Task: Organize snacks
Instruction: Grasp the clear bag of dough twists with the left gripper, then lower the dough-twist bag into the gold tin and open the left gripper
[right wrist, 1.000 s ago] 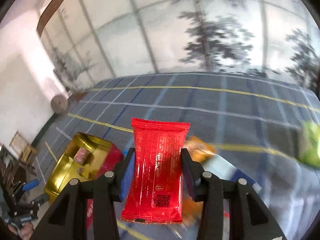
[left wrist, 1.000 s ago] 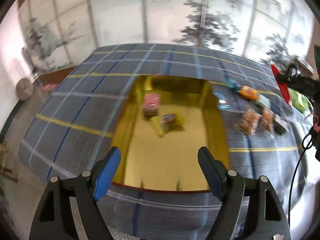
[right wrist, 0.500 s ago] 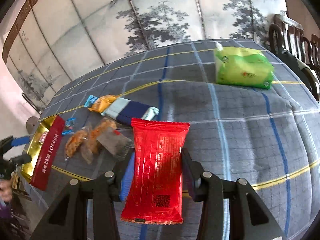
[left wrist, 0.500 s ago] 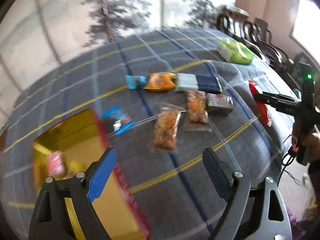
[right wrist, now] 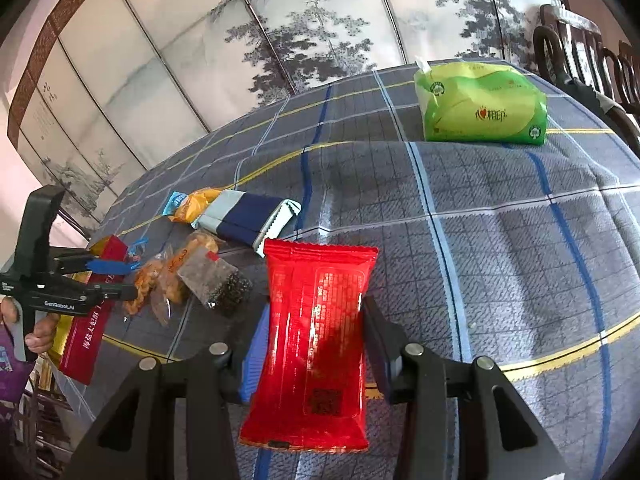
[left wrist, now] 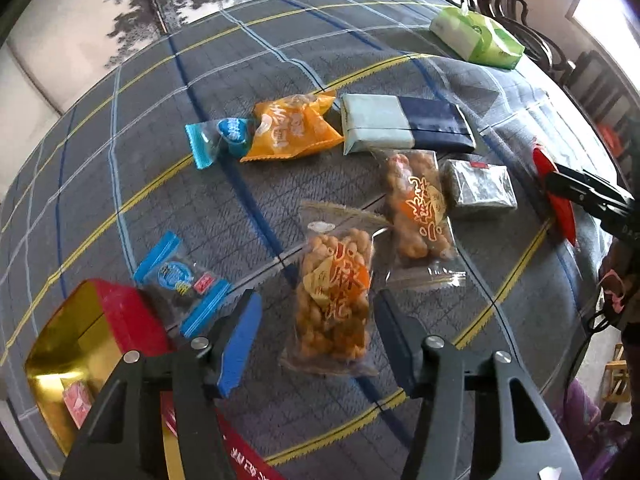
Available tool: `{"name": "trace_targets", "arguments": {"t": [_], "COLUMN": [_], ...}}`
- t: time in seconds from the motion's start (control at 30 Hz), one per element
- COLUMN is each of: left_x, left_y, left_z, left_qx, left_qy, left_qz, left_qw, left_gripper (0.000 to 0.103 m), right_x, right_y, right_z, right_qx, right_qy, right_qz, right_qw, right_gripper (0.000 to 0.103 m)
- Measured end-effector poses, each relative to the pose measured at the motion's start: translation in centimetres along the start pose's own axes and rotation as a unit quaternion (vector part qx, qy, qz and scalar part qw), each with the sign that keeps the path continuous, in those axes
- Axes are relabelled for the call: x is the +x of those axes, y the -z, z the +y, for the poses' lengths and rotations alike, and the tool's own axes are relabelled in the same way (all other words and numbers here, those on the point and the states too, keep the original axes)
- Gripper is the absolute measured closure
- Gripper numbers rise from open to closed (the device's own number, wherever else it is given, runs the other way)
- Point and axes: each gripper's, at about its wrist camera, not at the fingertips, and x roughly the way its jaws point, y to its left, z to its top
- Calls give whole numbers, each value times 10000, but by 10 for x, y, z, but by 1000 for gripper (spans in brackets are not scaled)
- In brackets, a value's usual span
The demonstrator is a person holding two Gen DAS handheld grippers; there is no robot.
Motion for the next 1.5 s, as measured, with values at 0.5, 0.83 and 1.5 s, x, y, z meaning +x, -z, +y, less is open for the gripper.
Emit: {"name": "trace_targets", "arguments": {"t": [0.5, 0.83, 1.5], "left_x": [9, -88, -135], "left_y": [8, 82, 174], "left_z": [-6, -11, 24], "left_qx": [-415, -1844, -2712], "left_qy": [-31, -151, -1491], "left_qz": [-98, -1310, -1744], "left_qw": [9991, 9740, 9348], "left_gripper": [68, 68, 68], "right_x": [4, 3, 8], "right_y": [1, 3, 6], "right_z": [1, 2, 14], "right_qx": [11, 12, -285], "right_qy": [-31, 124, 742], "right_qz": [-3, -127, -251], "right_qw": [10000, 9998, 9965], "right_gripper": [58, 58, 58]}}
